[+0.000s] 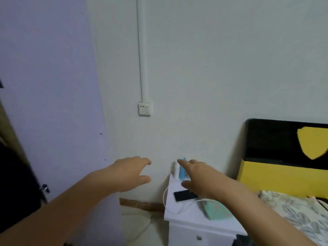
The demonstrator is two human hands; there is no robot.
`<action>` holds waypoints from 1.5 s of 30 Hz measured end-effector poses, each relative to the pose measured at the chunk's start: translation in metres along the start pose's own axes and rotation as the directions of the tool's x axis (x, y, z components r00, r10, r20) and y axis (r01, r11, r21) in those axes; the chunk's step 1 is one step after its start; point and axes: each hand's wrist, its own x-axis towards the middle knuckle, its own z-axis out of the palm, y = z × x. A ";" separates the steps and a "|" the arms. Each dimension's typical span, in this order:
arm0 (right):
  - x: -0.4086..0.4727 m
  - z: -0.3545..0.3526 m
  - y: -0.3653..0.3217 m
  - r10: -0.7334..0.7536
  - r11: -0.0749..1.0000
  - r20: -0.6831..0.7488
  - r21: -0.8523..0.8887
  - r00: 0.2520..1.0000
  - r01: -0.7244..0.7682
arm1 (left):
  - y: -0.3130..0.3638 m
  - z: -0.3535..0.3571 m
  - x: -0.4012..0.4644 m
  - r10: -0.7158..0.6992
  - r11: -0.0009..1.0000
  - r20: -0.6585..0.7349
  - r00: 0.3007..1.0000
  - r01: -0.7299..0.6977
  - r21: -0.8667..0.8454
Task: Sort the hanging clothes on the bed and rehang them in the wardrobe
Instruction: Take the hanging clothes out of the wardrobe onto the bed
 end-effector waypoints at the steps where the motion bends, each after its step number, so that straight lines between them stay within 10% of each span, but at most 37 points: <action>1: 0.010 -0.004 -0.008 -0.057 0.998 0.001 -0.006 0.998 0.057 | -0.011 -0.001 -0.004 -0.044 0.999 -0.008 0.999 0.044 -0.018; 21: 0.099 -0.031 -0.218 -0.805 0.592 -0.043 -0.005 0.592 0.806 | -0.128 0.021 -0.186 -0.753 0.638 -0.040 0.657 0.714 -0.289; 33: 0.098 -0.033 -0.395 -0.879 0.387 -0.237 0.150 0.413 0.910 | -0.232 -0.004 -0.288 -0.864 0.500 -0.175 0.472 0.761 -0.413; 45: 0.135 -0.033 -0.532 -0.878 0.282 -0.304 0.299 0.371 0.912 | -0.338 -0.011 -0.332 -0.887 0.455 -0.169 0.431 0.746 -0.486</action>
